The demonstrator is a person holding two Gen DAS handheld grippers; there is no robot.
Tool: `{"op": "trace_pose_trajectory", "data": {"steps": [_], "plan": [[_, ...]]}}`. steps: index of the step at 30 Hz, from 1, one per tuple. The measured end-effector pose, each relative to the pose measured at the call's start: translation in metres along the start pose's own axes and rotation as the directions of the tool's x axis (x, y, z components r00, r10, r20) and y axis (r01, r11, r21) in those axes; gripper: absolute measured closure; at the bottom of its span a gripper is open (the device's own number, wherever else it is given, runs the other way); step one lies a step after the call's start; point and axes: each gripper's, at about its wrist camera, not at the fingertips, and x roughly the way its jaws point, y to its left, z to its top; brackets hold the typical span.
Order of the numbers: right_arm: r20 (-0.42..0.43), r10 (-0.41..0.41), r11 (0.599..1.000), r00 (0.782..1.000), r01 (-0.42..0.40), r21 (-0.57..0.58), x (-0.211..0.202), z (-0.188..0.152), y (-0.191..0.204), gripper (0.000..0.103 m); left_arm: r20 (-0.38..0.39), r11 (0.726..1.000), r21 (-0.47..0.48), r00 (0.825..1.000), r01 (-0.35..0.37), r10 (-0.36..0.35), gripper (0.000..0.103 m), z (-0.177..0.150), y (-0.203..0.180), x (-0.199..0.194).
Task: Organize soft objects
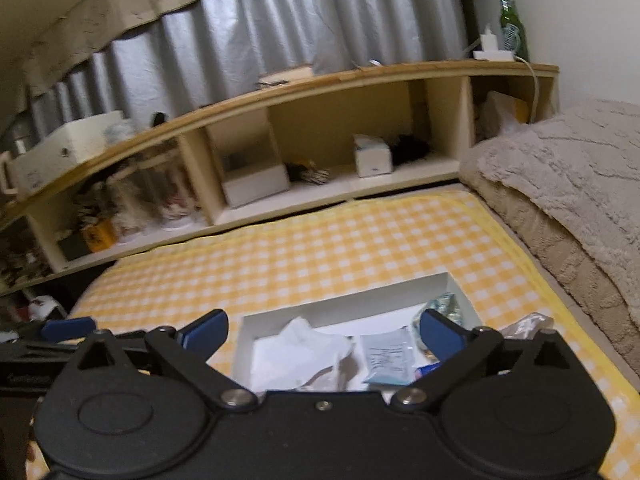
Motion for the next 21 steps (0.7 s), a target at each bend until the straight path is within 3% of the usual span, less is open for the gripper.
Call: {"op": "trace_pose_trajectory", "data": {"steps": [12, 21], "plan": [[0.043, 0.029, 0.995, 0.999, -0.025, -0.095, -0.065, -0.016, 0.023, 0.000, 0.056, 0.999, -0.012, 0.998, -0.038, 0.038, 0.000, -0.024, -0.005, -0.069], [0.063, -0.021, 0.988, 0.998, 0.030, -0.153, -0.091, -0.044, 0.027, 0.000, 0.095, 0.995, 0.002, 0.991, -0.099, 0.098, 0.000, -0.051, -0.004, -0.102]]}}
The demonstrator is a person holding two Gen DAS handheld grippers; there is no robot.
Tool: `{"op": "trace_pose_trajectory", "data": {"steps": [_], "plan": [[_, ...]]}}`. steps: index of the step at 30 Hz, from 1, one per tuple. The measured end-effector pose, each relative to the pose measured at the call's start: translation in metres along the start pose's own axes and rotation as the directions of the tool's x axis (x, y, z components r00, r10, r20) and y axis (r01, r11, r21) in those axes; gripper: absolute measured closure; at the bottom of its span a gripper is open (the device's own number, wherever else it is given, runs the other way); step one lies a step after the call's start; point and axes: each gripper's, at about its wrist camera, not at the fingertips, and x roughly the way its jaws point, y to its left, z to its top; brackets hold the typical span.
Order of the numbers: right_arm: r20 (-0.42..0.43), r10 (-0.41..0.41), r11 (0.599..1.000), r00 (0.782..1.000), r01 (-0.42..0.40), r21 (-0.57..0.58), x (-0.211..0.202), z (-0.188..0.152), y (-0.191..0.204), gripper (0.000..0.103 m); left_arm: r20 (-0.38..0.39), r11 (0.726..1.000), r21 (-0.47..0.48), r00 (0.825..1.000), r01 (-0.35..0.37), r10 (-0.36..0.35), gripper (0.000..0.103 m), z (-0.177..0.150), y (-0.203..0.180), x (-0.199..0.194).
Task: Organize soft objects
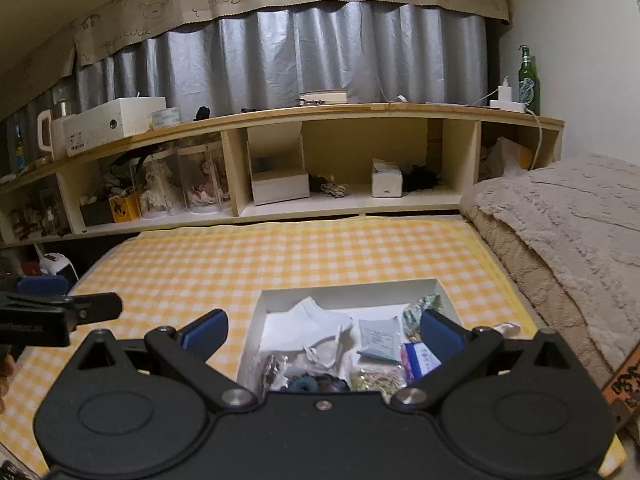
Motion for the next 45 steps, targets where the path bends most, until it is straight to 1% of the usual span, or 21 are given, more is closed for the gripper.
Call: {"op": "trace_pose_trajectory", "data": {"steps": [4, 9, 12, 17, 21, 29, 36, 45], "plan": [[-0.007, -0.025, 1.000, 1.000, 0.025, -0.010, -0.007, -0.010, -0.001, 0.000, 0.002, 1.000, 0.007, 1.000, -0.004, 0.004, 0.000, -0.011, 0.001, -0.010], [-0.020, -0.029, 0.999, 0.999, 0.029, -0.015, -0.013, -0.021, 0.002, 0.000, -0.009, 0.999, 0.030, 0.999, -0.033, 0.033, 0.000, -0.027, 0.002, -0.015], [-0.021, -0.045, 0.999, 0.999, 0.045, -0.023, -0.018, -0.029, 0.005, 0.000, -0.015, 0.999, 0.032, 0.999, -0.044, 0.044, 0.000, -0.036, 0.005, -0.017], [-0.034, -0.053, 0.998, 0.998, 0.052, -0.026, -0.022, -0.039, 0.009, 0.000, -0.019, 0.998, 0.031, 0.998, -0.057, 0.058, 0.000, -0.045, 0.008, -0.019], [-0.025, -0.077, 0.997, 0.997, 0.076, -0.030, -0.026, -0.044, 0.012, 0.000, -0.020, 0.998, 0.030, 0.998, -0.063, 0.064, 0.000, -0.052, 0.010, -0.020], [-0.027, -0.109, 0.993, 0.994, 0.107, -0.053, -0.024, -0.054, 0.015, 0.000, -0.024, 0.998, 0.035, 0.998, -0.059, 0.060, 0.000, -0.058, 0.009, -0.020], [-0.021, -0.115, 0.991, 0.993, 0.114, -0.065, -0.023, -0.057, 0.017, 0.000, -0.024, 0.997, 0.041, 0.998, -0.062, 0.063, 0.000, -0.061, 0.007, -0.020], [-0.019, -0.121, 0.991, 0.992, 0.120, -0.054, -0.024, -0.058, 0.016, 0.000, -0.022, 0.998, 0.038, 0.998, -0.059, 0.060, 0.000, -0.061, 0.007, -0.021]]}}
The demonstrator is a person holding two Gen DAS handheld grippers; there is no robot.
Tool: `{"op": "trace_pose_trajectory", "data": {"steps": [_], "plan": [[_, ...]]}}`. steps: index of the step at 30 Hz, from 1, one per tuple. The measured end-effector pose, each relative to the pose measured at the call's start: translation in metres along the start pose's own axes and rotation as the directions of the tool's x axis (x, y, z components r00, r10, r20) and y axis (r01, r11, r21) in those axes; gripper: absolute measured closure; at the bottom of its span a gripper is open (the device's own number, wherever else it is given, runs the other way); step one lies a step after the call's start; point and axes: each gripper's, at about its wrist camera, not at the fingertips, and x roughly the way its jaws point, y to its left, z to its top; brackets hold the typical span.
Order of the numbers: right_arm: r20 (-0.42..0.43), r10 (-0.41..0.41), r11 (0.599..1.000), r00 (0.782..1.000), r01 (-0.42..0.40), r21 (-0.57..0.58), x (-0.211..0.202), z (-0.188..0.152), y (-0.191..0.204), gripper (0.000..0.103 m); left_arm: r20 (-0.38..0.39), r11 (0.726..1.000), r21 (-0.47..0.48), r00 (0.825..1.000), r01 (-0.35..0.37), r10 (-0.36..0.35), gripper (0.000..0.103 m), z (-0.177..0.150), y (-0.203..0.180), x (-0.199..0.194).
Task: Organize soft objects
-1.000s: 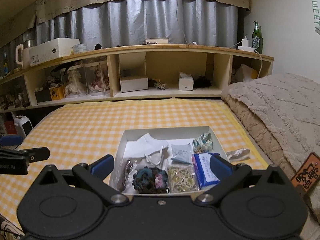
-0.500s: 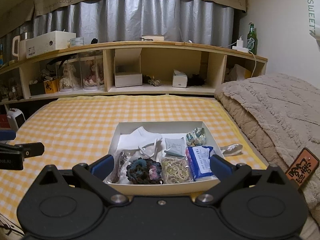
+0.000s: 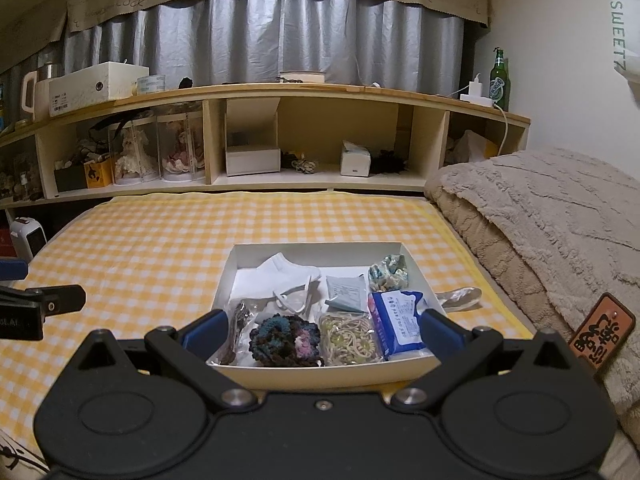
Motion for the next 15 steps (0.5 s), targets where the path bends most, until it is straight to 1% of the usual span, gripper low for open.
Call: {"op": "trace_pose_trajectory", "data": {"steps": [15], "plan": [[0.001, 0.000, 1.000, 1.000, 0.000, -0.005, -0.0008, -0.0005, 0.0001, 0.000, -0.001, 1.000, 0.002, 1.000, 0.003, -0.003, 0.000, -0.0002, 0.0010, -0.0004]]}}
